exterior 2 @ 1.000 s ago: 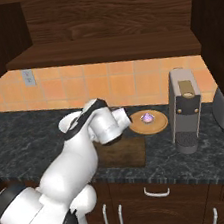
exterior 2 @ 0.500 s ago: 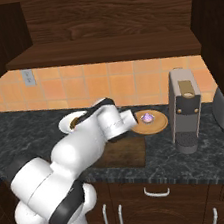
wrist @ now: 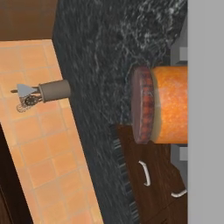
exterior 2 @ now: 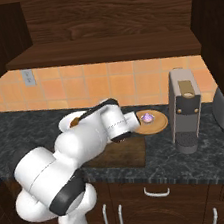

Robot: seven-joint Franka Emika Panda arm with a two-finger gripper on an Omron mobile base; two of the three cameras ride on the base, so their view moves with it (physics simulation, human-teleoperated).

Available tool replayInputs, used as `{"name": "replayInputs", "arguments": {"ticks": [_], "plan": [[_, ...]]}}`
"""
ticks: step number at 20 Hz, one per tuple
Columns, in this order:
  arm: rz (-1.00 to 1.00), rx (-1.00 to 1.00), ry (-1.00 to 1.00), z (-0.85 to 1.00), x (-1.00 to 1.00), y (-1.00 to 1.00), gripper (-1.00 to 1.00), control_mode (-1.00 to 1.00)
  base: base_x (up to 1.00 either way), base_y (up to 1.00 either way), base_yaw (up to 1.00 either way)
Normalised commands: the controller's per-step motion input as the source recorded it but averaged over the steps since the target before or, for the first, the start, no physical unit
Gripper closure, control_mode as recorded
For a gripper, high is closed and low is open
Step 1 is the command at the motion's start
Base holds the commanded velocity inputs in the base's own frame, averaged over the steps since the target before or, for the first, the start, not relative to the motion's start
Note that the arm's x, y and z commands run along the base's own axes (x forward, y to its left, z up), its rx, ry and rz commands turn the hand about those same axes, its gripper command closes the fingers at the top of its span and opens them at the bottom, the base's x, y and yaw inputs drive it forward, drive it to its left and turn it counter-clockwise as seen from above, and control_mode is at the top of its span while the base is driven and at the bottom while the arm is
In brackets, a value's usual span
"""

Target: From the different types of pastries on the counter, select a croissant and place it on the cutting board. Then retrieve a jar of jam from the cabinet and place it alongside the croissant on the cutting board.

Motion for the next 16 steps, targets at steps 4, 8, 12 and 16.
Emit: {"name": "replayInputs", "arguments": {"ticks": [4,8,12,16], "plan": [[0.00,0.00,0.00,-0.41,0.10,0.00,1.00,-1.00,0.00,0.00,0.00],[0.00,0.00,-0.02,-0.31,0.24,0.00,1.00,-1.00,0.00,0.00,0.00],[0.00,0.00,-0.04,-0.13,0.33,0.00,1.00,-1.00,0.00,0.00,0.00],[0.01,0.00,-0.03,0.00,0.28,0.00,1.00,-1.00,0.00,0.00,0.00]]}}
